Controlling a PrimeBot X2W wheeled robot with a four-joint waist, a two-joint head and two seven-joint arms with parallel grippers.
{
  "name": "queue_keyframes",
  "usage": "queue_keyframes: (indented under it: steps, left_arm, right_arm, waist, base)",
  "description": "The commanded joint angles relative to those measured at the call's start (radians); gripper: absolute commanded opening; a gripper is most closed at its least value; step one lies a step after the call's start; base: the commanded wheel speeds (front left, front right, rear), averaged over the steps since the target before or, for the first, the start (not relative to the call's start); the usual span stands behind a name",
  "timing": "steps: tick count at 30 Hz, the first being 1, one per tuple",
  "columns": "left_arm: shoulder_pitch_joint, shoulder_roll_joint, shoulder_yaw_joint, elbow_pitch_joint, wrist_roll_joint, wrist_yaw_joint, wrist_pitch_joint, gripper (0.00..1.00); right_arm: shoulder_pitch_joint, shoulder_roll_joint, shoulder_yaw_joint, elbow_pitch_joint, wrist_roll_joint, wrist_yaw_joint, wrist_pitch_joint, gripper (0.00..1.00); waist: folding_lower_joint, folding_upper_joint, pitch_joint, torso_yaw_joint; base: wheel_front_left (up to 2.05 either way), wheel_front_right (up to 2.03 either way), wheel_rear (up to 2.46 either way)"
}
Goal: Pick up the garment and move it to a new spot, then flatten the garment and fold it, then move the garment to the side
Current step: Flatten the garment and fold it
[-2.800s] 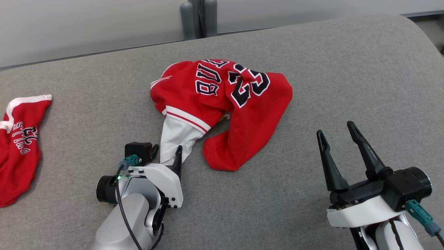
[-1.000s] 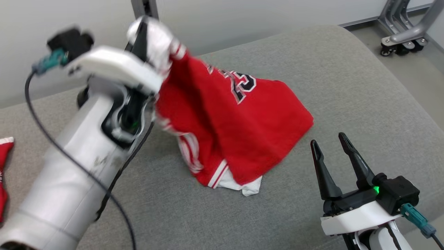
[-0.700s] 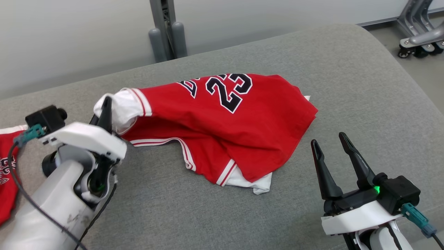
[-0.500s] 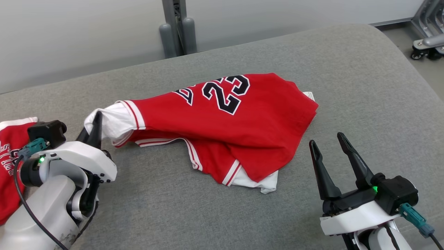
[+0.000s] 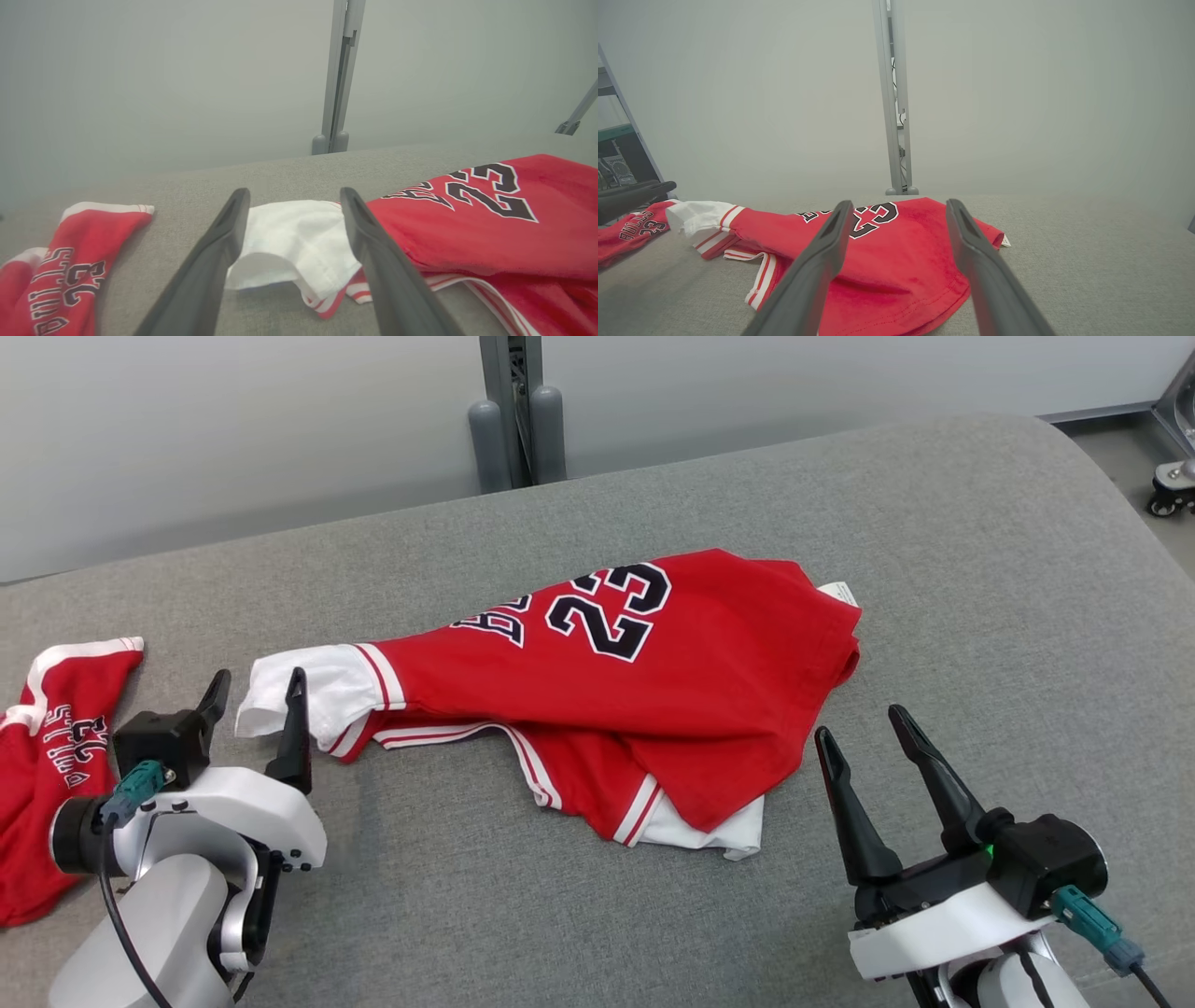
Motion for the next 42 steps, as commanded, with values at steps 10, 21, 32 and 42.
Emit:
queue_keyframes:
  steps: [10,21,32,42]
  left_arm:
    - [0.185,-0.036,0.159,-0.198,0.144,0.075,-0.004,1.0]
    - [0.433,-0.186,0.273,-0.521,0.358,0.084,-0.004,1.0]
    - [0.497,-0.267,0.281,-0.528,0.468,0.024,-0.003,1.0]
    - [0.48,-0.31,0.273,-0.48,0.505,-0.032,-0.003,1.0]
  right_arm:
    - [0.046,-0.006,0.026,0.083,-0.03,0.0,-0.001,1.0]
    - [0.03,-0.006,0.032,0.229,-0.052,0.0,-0.001,1.0]
    - [-0.056,-0.006,0.034,0.416,-0.071,0.0,0.0,1.0]
    - [-0.138,-0.006,0.042,0.613,-0.084,0.0,-0.001,1.0]
  waist:
    - [0.0,0.0,-0.057,0.064]
    - [0.0,0.0,-0.073,0.131]
    - [0.0,0.0,-0.073,0.182]
    - [0.0,0.0,-0.064,0.235]
  base:
    - [0.0,0.0,0.0]
    - [0.0,0.0,0.0]
    - [0.0,0.0,0.0]
    - [0.0,0.0,0.0]
